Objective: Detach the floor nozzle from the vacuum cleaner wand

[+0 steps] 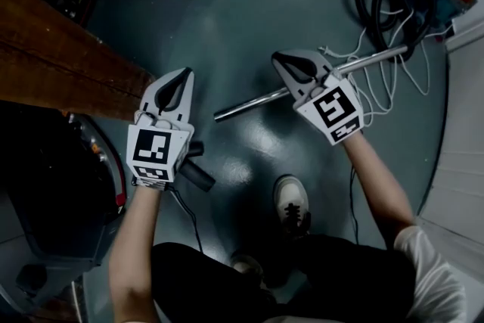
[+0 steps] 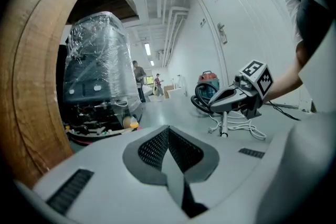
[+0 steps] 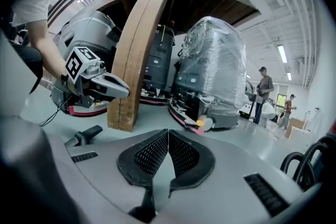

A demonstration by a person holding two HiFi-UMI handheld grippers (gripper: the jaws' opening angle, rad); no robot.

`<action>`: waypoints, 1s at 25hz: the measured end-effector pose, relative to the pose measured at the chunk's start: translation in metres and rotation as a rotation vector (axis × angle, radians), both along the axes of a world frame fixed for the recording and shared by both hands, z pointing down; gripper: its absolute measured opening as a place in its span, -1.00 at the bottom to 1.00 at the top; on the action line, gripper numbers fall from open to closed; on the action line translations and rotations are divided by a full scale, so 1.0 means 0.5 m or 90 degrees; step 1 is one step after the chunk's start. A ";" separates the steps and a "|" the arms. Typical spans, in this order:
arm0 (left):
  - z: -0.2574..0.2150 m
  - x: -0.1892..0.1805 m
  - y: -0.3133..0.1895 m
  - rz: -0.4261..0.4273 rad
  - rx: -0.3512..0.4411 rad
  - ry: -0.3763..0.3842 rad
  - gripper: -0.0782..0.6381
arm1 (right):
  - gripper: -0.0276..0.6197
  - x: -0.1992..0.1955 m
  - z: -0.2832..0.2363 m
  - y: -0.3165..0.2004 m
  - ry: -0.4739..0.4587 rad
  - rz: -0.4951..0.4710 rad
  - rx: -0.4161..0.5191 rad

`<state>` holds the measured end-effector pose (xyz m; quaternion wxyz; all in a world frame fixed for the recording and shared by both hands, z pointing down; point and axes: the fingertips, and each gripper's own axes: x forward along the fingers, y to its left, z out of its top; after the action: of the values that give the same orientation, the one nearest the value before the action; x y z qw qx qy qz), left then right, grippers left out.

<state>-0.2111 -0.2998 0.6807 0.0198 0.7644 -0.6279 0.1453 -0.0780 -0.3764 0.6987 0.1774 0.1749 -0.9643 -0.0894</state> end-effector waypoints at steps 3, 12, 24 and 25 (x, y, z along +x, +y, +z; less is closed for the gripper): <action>-0.048 -0.009 0.001 -0.015 0.034 -0.007 -0.78 | -0.82 -0.006 -0.046 -0.001 -0.026 0.000 0.009; -0.117 -0.009 0.004 -0.038 0.059 -0.033 -0.78 | -0.83 -0.023 -0.125 0.004 -0.048 0.008 0.031; -0.156 -0.036 0.012 -0.062 0.064 -0.074 -0.78 | -0.83 -0.047 -0.168 0.014 -0.065 0.004 0.038; -0.159 -0.036 0.012 -0.063 0.067 -0.076 -0.78 | -0.83 -0.050 -0.169 0.015 -0.065 0.003 0.039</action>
<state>-0.2293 -0.2936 0.6013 -0.0509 0.7225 -0.6716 0.1560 -0.1029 -0.3691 0.6141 0.1227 0.1869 -0.9685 -0.1093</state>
